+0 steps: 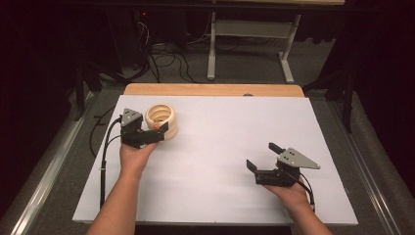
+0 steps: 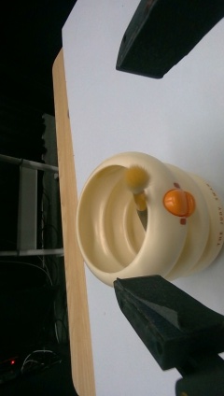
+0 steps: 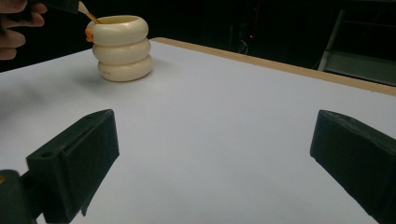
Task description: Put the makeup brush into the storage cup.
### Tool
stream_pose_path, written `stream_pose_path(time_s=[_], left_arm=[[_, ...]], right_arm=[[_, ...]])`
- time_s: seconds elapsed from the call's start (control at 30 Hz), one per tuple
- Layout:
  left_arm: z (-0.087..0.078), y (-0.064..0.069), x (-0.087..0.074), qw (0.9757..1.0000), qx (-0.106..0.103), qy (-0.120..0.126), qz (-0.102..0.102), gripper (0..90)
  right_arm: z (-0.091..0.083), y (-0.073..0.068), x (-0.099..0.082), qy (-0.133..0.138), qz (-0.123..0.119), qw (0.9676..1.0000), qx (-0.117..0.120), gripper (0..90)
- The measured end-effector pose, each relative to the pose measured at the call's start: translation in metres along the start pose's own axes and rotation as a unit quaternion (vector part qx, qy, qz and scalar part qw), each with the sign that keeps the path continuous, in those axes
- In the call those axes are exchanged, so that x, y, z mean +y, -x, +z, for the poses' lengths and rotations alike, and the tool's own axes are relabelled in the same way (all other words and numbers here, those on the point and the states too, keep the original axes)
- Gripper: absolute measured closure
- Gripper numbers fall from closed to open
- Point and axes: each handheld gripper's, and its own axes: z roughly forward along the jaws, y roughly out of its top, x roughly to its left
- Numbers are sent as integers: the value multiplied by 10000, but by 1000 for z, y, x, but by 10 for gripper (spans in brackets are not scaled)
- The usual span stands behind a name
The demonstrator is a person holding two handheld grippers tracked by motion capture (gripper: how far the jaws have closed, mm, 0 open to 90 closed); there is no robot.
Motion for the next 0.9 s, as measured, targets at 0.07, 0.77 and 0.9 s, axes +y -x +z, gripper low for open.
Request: stream_pose_path(time_s=[0.07, 0.77, 0.9], left_arm=[[-3, 0, -2, 10000, -2, 2, -1, 4], [-42, 9, -35, 9997, -239, 30, 57, 9], [-52, 15, -43, 9996, -243, 13, 150, 14]], right_arm=[[0, 0, 0, 0, 2, 10000, -11, 24], [-1, -1, 0, 8, 0, 10000, -26, 24], [-1, -1, 1, 15, 6, 10000, -36, 24]])
